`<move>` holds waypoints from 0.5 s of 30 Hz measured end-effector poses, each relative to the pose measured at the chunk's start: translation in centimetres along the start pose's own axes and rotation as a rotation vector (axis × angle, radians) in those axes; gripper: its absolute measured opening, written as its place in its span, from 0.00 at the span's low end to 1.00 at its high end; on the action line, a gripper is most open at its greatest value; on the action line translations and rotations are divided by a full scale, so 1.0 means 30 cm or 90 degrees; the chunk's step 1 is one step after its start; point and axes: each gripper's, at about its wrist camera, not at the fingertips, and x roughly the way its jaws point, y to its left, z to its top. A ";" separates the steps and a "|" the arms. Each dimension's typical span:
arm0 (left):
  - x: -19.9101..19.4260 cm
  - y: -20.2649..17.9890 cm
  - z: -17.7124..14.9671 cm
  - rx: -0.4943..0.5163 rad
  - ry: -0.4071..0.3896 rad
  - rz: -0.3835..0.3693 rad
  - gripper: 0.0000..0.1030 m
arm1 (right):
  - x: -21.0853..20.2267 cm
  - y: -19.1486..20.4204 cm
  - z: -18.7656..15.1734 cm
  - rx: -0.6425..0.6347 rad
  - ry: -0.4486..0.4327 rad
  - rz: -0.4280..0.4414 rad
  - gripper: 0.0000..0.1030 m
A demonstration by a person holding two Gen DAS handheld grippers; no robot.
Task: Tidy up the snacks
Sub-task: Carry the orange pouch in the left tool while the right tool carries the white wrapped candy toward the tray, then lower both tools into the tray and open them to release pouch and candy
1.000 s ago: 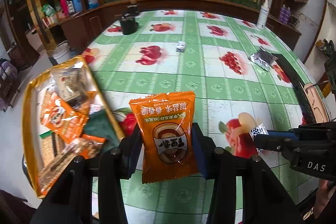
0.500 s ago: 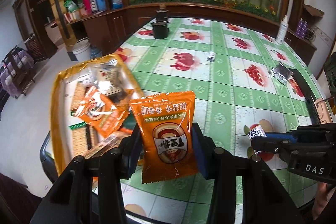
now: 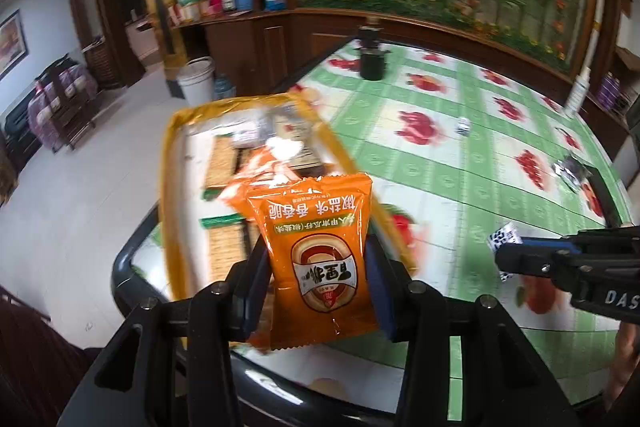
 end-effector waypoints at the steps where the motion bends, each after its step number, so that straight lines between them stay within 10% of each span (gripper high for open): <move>1: 0.006 0.022 -0.004 -0.009 0.003 0.002 0.43 | 0.009 0.016 0.011 -0.006 0.004 0.003 0.15; 15: 0.090 0.223 0.022 -0.062 0.020 0.012 0.43 | 0.208 0.254 0.192 -0.091 0.039 0.012 0.15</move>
